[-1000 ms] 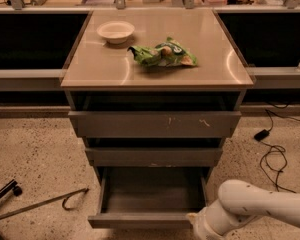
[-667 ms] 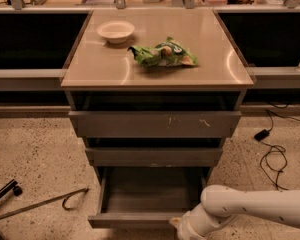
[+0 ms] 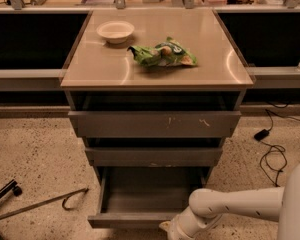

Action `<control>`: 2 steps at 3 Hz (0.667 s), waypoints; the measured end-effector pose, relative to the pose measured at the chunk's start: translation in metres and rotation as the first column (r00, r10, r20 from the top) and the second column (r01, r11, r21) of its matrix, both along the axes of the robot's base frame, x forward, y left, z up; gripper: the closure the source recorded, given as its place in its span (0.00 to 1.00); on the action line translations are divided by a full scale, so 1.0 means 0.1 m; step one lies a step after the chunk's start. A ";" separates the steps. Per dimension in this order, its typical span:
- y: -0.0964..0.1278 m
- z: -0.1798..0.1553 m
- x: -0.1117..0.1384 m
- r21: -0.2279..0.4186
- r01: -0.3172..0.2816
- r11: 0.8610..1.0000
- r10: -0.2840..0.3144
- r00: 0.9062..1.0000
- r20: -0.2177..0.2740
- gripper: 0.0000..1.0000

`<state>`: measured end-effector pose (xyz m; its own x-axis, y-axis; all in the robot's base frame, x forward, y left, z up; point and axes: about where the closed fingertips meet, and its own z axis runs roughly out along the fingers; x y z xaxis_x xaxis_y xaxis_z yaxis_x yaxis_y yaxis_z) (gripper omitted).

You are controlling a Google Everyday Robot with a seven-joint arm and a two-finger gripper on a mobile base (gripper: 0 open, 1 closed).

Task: Close bottom drawer

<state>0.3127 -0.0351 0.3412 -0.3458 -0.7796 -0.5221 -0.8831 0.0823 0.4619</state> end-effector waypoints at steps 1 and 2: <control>0.04 -0.32 0.15 0.012 -0.008 1.000 0.008 1.000 -0.016 0.00; 0.04 -1.00 0.49 0.006 -0.025 1.000 0.025 0.997 -0.067 0.00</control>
Offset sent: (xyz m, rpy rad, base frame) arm 0.0599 0.0059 -0.1242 0.0047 0.0823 0.0315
